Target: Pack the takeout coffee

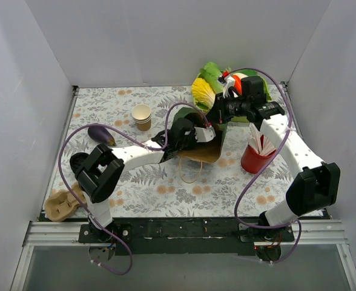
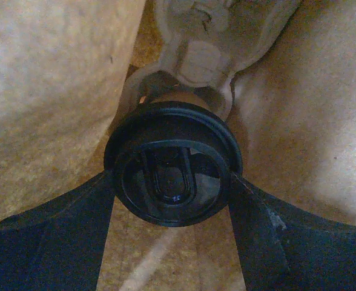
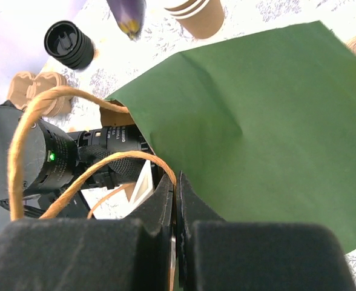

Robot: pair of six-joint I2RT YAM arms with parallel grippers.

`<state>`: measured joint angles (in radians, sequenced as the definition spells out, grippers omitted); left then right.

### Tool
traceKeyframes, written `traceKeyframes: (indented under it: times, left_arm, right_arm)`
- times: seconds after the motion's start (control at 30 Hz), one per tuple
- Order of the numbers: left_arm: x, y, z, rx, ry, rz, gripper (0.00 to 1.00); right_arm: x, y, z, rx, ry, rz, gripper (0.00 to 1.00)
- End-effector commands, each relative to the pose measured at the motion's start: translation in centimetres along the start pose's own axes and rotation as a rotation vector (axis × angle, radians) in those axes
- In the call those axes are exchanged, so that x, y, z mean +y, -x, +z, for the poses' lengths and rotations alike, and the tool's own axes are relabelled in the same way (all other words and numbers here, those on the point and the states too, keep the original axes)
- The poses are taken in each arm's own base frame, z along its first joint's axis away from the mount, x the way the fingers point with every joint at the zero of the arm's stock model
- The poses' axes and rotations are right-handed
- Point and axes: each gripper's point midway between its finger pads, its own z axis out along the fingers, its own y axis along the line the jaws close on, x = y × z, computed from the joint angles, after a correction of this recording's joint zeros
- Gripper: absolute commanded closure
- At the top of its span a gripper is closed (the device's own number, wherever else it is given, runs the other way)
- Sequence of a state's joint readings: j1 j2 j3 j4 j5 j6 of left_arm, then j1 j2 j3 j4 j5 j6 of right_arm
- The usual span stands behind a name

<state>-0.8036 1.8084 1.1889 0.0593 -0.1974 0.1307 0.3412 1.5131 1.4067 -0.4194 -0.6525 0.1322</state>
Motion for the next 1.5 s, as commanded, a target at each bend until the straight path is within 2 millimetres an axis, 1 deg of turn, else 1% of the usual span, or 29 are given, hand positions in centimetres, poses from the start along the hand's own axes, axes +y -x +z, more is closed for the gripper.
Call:
traceKeyframes:
  times: [0.0,0.03,0.13,0.23,0.27,0.33,0.37,0.4,0.43,0.5,0.53,0.57,0.63,0.67,0.7,0.73,0.77,0.8,0.83,0.87,0.93,1.0,1.1,1.17,1.2,1.27,1.3,1.33,1.47]
  left_arm:
    - [1.5,-1.3,0.1,0.027,0.161,0.044,1.00]
    - [1.6,-1.4,0.0,0.017,0.199,0.107,1.00]
    - [1.8,-1.2,-0.2,-0.004,0.249,0.148,1.00]
    - [0.6,-1.9,0.2,0.030,0.190,0.130,1.00]
    - [0.9,-1.4,0.3,0.029,0.186,0.098,1.00]
    - [-0.1,-2.4,0.5,0.076,0.139,0.088,1.00]
    - [0.2,-2.0,0.5,0.076,0.138,0.076,1.00]
    - [-0.3,-2.4,0.4,0.096,0.113,0.065,1.00]
    - [-0.3,-2.4,0.2,0.098,0.105,0.057,0.98]
    - [-0.7,-2.2,-0.1,0.096,0.072,0.041,0.87]
    - [-0.8,-2.2,-0.4,0.098,0.058,0.035,0.75]
    - [-0.6,-1.9,-0.8,0.093,0.053,0.024,0.69]
    - [-1.0,-1.9,-1.3,0.100,0.022,-0.001,0.63]
    - [-0.7,-1.4,-1.5,0.086,0.022,-0.010,0.55]
    - [-1.4,-1.9,-1.9,0.111,-0.016,-0.005,0.52]
    - [-1.6,-1.7,-2.1,0.102,-0.033,-0.017,0.47]
    - [-1.4,-1.4,-2.5,0.094,-0.040,-0.022,0.33]
    - [-1.6,-1.5,-2.7,0.099,-0.054,-0.024,0.23]
    - [-1.7,-1.3,-2.9,0.094,-0.061,-0.038,0.20]
    - [-1.6,-1.2,-3.1,0.092,-0.060,-0.050,0.16]
    - [-1.4,-0.8,-3.5,0.093,-0.070,-0.071,0.02]
    - [-1.4,-0.3,-4.0,0.086,-0.087,-0.110,0.02]
    - [-1.3,0.3,-4.6,0.076,-0.102,-0.135,0.02]
    - [-0.9,1.1,-5.2,0.059,-0.113,-0.150,0.02]
    - [-1.1,1.3,-5.5,0.058,-0.139,-0.155,0.02]
    - [-0.5,2.2,-6.3,0.032,-0.140,-0.170,0.02]
    - [-0.8,2.4,-6.6,0.023,-0.164,-0.172,0.02]
    - [-0.6,2.7,-6.9,0.012,-0.163,-0.172,0.02]
    - [-0.1,2.8,-7.5,0.017,-0.158,-0.161,0.02]
  right_arm:
    - [3.0,-1.7,-0.5,0.081,0.111,0.095,0.99]
    - [3.1,-1.7,-0.4,0.081,0.113,0.095,0.99]
    - [3.0,-1.7,-0.4,0.081,0.111,0.098,0.99]
    - [3.1,-1.6,-0.5,0.079,0.115,0.099,0.99]
    - [3.1,-1.5,-0.5,0.077,0.113,0.097,0.99]
    - [3.1,-1.2,-0.6,0.071,0.113,0.096,0.99]
    - [3.1,-1.2,-0.6,0.069,0.112,0.094,0.99]
    - [3.1,-1.0,-0.7,0.065,0.112,0.091,0.99]
    - [3.0,-0.9,-0.7,0.063,0.111,0.091,0.99]
    - [2.8,-0.7,-0.8,0.057,0.105,0.090,0.99]
    - [2.8,-0.6,-0.9,0.056,0.104,0.089,0.99]
    - [2.7,-0.5,-1.0,0.052,0.101,0.090,0.99]
    - [2.6,-0.3,-1.1,0.045,0.098,0.086,0.99]
    - [2.5,0.0,-1.2,0.039,0.094,0.083,0.99]
    - [2.3,0.1,-1.2,0.038,0.090,0.085,0.99]
    - [2.1,0.2,-1.2,0.039,0.086,0.089,0.99]
    - [2.1,0.6,-1.4,0.029,0.086,0.081,0.99]
    - [1.9,0.9,-1.4,0.024,0.082,0.080,0.99]
    - [1.8,0.9,-1.4,0.026,0.081,0.081,0.99]
    - [1.9,1.6,-1.6,0.016,0.080,0.071,0.99]
    - [1.6,1.9,-1.5,0.016,0.076,0.071,0.99]
    - [1.5,2.5,-1.6,0.009,0.074,0.061,0.99]
    - [1.6,2.7,-1.6,0.013,0.075,0.059,0.99]
    - [1.5,2.6,-1.7,0.019,0.070,0.055,0.99]
    - [1.5,2.7,-1.7,0.019,0.068,0.053,0.99]
    - [1.5,2.6,-1.9,0.020,0.062,0.049,0.99]
    - [1.4,2.6,-1.9,0.020,0.059,0.046,0.99]
    - [1.4,2.5,-1.9,0.021,0.056,0.046,0.99]
    - [0.9,2.7,-1.8,0.018,0.043,0.049,0.99]
